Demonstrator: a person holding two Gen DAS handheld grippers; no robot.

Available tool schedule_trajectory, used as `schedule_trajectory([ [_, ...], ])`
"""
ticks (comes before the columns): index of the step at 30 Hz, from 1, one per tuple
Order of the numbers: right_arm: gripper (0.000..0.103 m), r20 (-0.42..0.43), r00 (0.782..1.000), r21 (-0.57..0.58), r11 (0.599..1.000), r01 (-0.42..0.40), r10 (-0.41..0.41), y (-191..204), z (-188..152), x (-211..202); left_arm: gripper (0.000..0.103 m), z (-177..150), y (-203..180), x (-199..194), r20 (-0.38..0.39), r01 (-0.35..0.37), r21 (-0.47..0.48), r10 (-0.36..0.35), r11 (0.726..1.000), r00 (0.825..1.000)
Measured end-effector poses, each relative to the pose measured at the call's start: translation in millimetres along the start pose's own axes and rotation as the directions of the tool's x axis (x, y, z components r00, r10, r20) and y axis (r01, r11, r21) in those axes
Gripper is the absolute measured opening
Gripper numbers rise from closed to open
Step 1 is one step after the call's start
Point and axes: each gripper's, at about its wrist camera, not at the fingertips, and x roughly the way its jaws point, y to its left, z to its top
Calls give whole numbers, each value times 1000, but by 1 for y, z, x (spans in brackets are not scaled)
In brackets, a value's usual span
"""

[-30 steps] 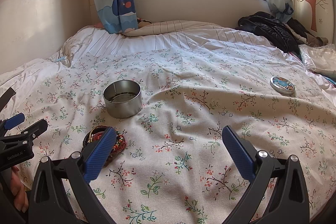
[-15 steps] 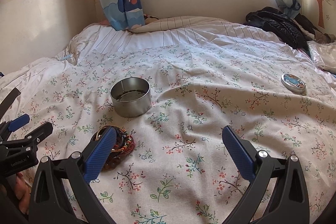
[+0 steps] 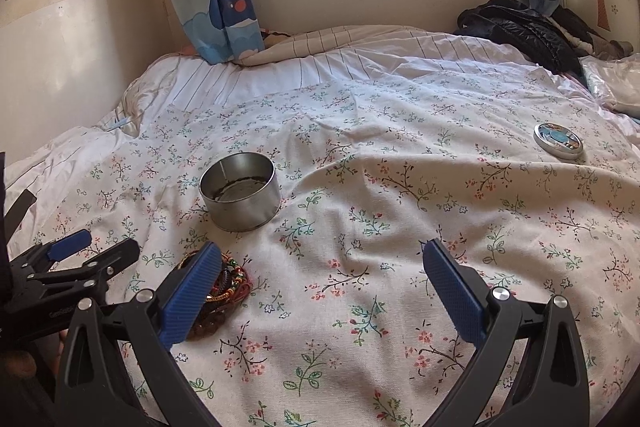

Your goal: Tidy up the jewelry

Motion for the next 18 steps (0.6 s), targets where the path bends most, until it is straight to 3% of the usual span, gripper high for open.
schedule_trajectory([
  [6, 97, -2, 1000, 23, 1000, -17, 17, -6, 0, 1, 94, 9, -19, 25, -15, -20, 78, 21, 997, 1000],
  [11, 97, -8, 999, 48, 998, -34, 35, -9, 0, 1, 64, 10, -20, 56, -118, 29, 60, -22, 998, 993],
  [13, 97, -8, 999, 59, 997, -42, 42, -11, 0, 1, 57, 10, -20, 70, -168, 46, 49, -37, 998, 985],
  [15, 97, -8, 999, 70, 996, -49, 50, -13, 0, 2, 40, 7, -20, 79, -208, 72, 41, -62, 997, 976],
  [17, 97, -6, 998, 83, 995, -56, 57, -16, 0, 2, 5, 4, -20, 85, -238, 105, 30, -94, 994, 967],
  [18, 97, -8, 998, 88, 994, -59, 60, -17, -1, 2, 3, 3, -21, 84, -238, 108, 34, -97, 994, 966],
])
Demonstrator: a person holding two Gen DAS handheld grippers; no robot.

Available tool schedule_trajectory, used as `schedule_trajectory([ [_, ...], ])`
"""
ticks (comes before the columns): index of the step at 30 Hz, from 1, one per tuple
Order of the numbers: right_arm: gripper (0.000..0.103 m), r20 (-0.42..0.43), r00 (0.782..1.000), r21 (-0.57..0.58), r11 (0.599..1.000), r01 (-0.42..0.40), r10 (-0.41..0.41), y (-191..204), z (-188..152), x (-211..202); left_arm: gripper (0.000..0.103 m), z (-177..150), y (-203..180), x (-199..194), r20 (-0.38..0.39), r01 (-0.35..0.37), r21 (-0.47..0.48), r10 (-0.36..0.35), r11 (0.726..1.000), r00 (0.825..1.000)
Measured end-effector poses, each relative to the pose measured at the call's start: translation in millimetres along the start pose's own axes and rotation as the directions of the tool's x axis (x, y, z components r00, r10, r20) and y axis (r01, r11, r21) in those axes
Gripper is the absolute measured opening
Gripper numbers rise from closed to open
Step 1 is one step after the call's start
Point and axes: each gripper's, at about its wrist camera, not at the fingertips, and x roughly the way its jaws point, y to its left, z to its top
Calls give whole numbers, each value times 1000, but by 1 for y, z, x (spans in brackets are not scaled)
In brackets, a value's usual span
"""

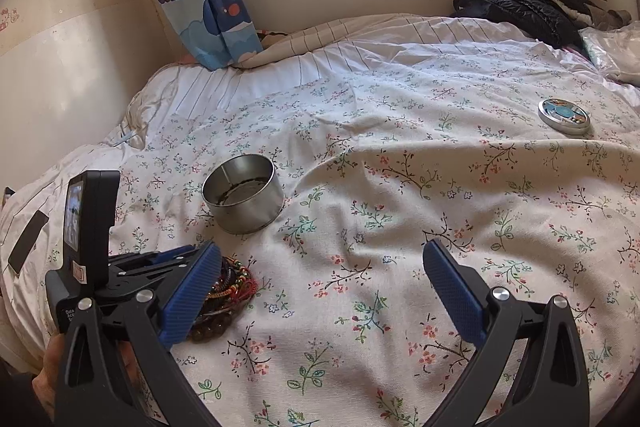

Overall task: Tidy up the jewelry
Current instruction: 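Grasp the gold thread bracelet with the left tool while the right tool grasps the black braided bracelet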

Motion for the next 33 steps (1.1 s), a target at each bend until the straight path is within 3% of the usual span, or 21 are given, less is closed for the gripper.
schedule_trajectory([
  [5, 97, -25, 1000, 8, 1000, -14, 15, -2, -1, 4, 2, 1, 5, -22, 82, 54, -31, -51, 998, 995],
  [9, 97, -71, 997, -15, 999, -43, 42, 4, -1, 12, 2, 3, 22, -47, 182, 141, -107, -120, 984, 976],
  [15, 97, -206, 966, -170, 966, -195, 159, 47, -8, 49, 0, 5, 46, -62, 258, 173, -193, -120, 966, 959],
  [19, 97, -295, 938, -303, 914, -271, 180, 85, -20, 75, 0, 5, 46, -58, 238, 140, -182, -95, 973, 967],
  [25, 97, -367, 912, -349, 882, -317, 183, 107, -27, 98, 1, 5, 48, -24, 95, 70, -170, -54, 983, 994],
  [27, 97, -382, 904, -352, 874, -334, 192, 110, -28, 104, 9, 6, 49, -15, 68, 59, -163, -48, 985, 997],
  [28, 97, -395, 896, -353, 868, -350, 201, 112, -28, 107, 22, 6, 48, -12, 59, 36, -153, -27, 988, 998],
  [29, 97, -404, 892, -358, 862, -360, 204, 114, -29, 110, 43, 6, 47, -10, 55, 2, -142, 5, 990, 998],
  [30, 97, -415, 886, -366, 853, -372, 208, 116, -30, 112, 50, 6, 45, -8, 54, -30, -128, 37, 991, 998],
  [33, 81, -424, 888, -388, 850, -356, 179, 119, -33, 117, 52, 7, 45, 3, 14, -49, -120, 51, 992, 999],
])
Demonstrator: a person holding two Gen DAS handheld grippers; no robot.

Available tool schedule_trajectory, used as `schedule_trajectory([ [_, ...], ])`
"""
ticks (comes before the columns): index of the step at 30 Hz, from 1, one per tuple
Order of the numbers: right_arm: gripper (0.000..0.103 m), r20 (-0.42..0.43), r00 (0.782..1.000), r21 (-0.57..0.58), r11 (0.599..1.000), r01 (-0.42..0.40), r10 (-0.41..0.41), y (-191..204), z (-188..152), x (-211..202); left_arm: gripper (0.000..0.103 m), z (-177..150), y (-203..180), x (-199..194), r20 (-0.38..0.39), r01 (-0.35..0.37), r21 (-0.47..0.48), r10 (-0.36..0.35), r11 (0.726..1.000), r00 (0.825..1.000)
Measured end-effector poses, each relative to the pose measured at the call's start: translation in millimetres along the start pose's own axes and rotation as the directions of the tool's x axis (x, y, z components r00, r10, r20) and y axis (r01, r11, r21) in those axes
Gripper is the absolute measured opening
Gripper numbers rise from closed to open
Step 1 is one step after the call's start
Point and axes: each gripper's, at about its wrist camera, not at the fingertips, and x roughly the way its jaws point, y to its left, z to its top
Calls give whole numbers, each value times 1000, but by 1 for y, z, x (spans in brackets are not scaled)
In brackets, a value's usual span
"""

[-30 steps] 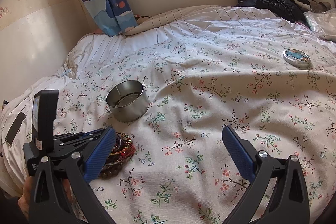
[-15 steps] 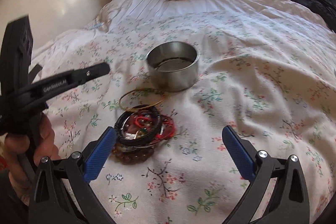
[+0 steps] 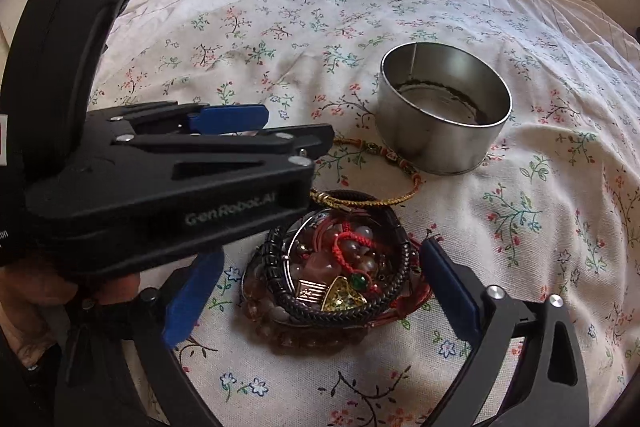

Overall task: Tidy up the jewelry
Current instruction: 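Grasp the gold thread bracelet with the left tool while the right tool grasps the black braided bracelet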

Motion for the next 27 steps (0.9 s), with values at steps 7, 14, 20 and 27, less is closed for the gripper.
schedule_trajectory([
  [7, 66, 36, 999, 41, 999, -35, 34, -12, -5, -13, 3, -3, -4, 5, -22, -1, 47, 2, 999, 1000],
  [14, 65, 173, 985, 100, 994, -35, 17, -26, -9, -48, 3, 5, 6, -47, 201, 79, -3, -77, 997, 977],
  [20, 66, 293, 955, 141, 990, -3, -39, -38, -10, -76, 3, 10, -9, -75, 320, 129, 40, -135, 991, 938],
  [27, 66, 367, 922, 170, 983, 62, -122, -46, 2, -89, 3, 24, -21, -72, 332, 142, 53, -151, 989, 931],
])
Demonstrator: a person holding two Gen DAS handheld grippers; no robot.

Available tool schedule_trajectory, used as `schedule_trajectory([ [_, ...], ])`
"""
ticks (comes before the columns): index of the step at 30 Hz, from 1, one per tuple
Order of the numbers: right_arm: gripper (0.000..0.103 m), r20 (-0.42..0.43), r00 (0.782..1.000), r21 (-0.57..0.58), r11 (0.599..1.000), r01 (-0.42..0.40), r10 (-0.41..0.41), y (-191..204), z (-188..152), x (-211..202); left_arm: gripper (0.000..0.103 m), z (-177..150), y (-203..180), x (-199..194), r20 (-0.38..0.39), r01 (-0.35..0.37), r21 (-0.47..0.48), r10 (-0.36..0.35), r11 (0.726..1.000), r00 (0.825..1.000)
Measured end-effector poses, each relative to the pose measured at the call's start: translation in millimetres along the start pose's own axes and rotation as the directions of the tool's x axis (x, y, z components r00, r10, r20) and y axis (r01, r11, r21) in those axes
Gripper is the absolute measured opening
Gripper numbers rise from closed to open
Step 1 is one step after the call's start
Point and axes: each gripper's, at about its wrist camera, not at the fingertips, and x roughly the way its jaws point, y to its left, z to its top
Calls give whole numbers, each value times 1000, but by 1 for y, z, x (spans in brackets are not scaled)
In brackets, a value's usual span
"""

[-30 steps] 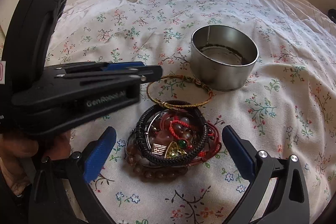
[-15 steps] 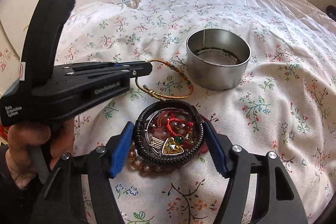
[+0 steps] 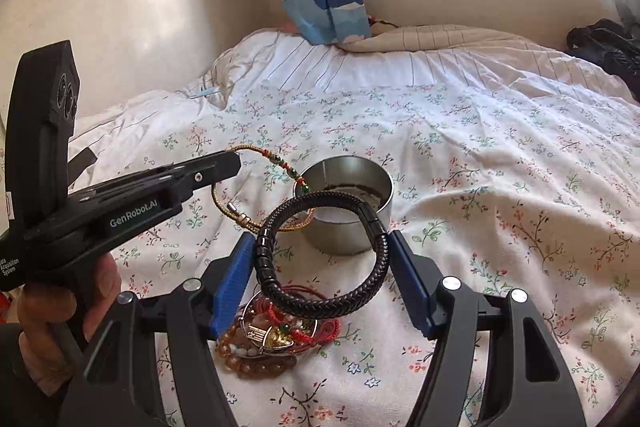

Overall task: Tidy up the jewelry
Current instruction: 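Grasp the gold thread bracelet with the left tool while the right tool grasps the black braided bracelet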

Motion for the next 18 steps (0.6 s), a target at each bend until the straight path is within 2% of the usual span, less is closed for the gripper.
schedule_trajectory([
  [12, 66, 22, 999, 14, 999, 47, -47, -21, 13, 13, 3, 18, -11, 51, -39, 20, 0, -20, 1000, 999],
  [18, 66, 16, 999, 1, 999, 52, -52, -27, 25, 29, 4, 18, -11, 89, -121, -7, -16, 5, 1000, 993],
])
